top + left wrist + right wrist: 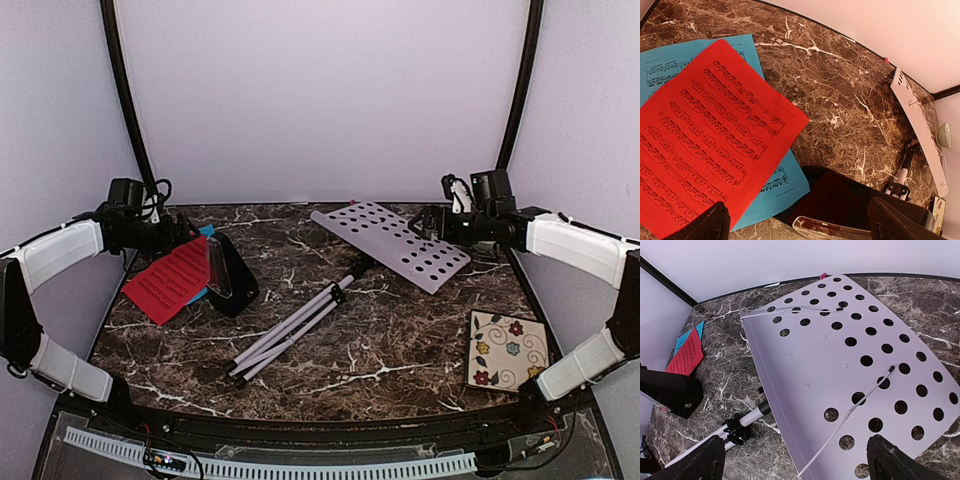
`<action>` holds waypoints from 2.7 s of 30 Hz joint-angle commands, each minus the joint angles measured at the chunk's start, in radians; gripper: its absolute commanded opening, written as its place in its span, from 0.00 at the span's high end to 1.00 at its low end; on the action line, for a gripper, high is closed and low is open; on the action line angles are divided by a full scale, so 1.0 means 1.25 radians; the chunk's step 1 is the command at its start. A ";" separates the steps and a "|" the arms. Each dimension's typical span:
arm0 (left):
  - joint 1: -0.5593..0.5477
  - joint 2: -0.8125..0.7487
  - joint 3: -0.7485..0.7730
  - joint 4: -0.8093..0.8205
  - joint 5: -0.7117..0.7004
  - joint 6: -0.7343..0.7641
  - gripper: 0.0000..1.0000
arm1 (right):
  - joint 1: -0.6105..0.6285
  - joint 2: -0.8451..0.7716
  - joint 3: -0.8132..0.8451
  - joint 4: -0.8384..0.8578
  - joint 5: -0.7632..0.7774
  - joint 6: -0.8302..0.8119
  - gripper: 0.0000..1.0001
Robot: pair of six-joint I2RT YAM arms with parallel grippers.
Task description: Set up the instrument practice props
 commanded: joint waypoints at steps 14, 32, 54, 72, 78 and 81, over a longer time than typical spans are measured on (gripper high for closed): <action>0.003 -0.046 0.075 -0.030 0.061 0.090 0.01 | -0.103 -0.016 0.162 0.002 -0.120 -0.087 0.00; -0.023 -0.059 0.091 -0.026 0.106 0.122 0.01 | 0.147 0.297 0.393 -0.288 -0.061 -0.274 0.02; -0.034 -0.069 0.079 -0.019 0.086 0.144 0.01 | 0.175 0.527 0.548 -0.378 -0.007 -0.284 0.46; -0.034 -0.079 0.102 -0.032 0.070 0.166 0.01 | 0.184 0.582 0.616 -0.434 0.098 -0.309 1.00; -0.034 -0.077 0.136 -0.046 0.076 0.176 0.01 | 0.201 0.512 0.643 -0.433 0.203 -0.329 1.00; -0.034 -0.076 0.175 -0.081 0.058 0.208 0.01 | 0.212 0.464 0.662 -0.425 0.270 -0.337 1.00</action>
